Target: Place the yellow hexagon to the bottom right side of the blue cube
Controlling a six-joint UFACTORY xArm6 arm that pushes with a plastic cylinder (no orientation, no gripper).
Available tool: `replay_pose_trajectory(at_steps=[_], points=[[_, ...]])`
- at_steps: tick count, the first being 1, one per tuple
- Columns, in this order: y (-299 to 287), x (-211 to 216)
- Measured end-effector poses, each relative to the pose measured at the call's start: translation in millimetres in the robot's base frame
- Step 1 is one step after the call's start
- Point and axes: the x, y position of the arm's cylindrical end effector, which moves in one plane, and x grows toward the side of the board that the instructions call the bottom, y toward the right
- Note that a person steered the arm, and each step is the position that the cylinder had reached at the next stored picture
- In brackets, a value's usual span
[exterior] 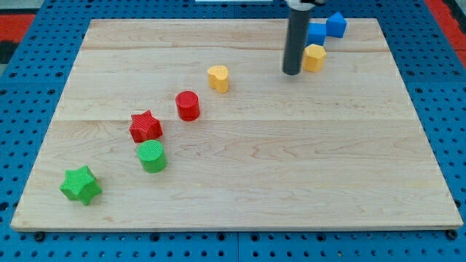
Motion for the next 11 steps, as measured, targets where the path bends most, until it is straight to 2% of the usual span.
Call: replay_pose_trajectory(at_steps=[1, 2, 3, 4, 6, 7, 11], points=[[35.8, -3.8], [11.1, -1.6], [-48.1, -7.4], [-48.9, -25.2], [14.3, -27.3], [26.6, -27.3], [10.8, -42.1]])
